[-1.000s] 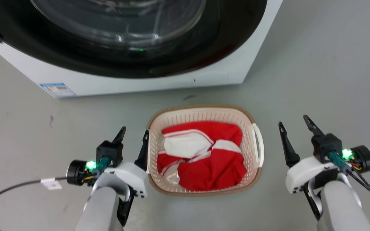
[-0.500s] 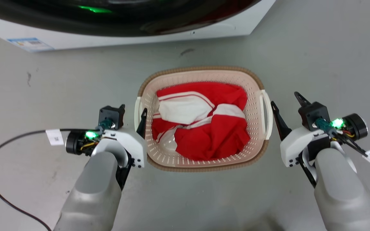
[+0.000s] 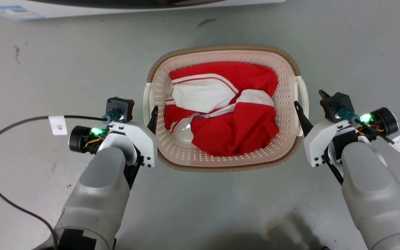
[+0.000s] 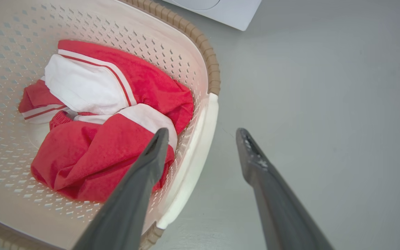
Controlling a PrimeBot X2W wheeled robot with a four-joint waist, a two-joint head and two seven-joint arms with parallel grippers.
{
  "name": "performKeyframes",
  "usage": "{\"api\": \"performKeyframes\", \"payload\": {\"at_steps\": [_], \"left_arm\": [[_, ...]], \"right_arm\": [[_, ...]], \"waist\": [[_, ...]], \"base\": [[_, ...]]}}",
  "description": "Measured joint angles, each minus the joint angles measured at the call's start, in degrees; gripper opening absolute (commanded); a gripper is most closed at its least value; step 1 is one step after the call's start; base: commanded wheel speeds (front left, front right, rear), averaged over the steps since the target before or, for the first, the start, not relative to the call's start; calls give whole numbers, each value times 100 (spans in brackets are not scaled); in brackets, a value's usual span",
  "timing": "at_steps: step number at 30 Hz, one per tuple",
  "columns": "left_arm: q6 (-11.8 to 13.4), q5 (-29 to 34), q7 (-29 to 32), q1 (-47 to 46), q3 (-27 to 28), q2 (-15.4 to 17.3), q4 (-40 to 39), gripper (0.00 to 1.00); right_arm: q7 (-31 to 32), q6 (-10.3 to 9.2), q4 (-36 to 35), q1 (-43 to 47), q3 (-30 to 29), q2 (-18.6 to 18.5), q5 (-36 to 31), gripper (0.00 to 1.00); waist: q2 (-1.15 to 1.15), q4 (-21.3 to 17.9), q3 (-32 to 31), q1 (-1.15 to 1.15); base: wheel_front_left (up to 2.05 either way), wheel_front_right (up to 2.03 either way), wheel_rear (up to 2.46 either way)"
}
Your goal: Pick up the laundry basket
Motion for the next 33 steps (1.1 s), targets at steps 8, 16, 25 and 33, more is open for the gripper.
{"api": "performKeyframes", "payload": {"at_steps": [8,16,25,33], "left_arm": [[-14,-136,3,-292,-230,-43,235,100],[-14,-345,36,-461,-587,-64,319,100],[-15,-622,96,-578,-931,-69,361,100],[7,-886,130,-625,-1213,-58,386,0]], "right_arm": [[-1,0,508,-407,-18,1,-57,100],[-1,0,1049,-711,-127,24,-100,100],[0,0,1228,-884,-171,99,-116,100],[0,-1,1358,-930,-151,134,-70,0]], "waist": [[0,60,323,0],[0,75,553,0],[0,64,761,0],[0,74,773,-1]], "base": [[0,0,0],[0,0,0],[0,0,0],[0,0,0]]}}
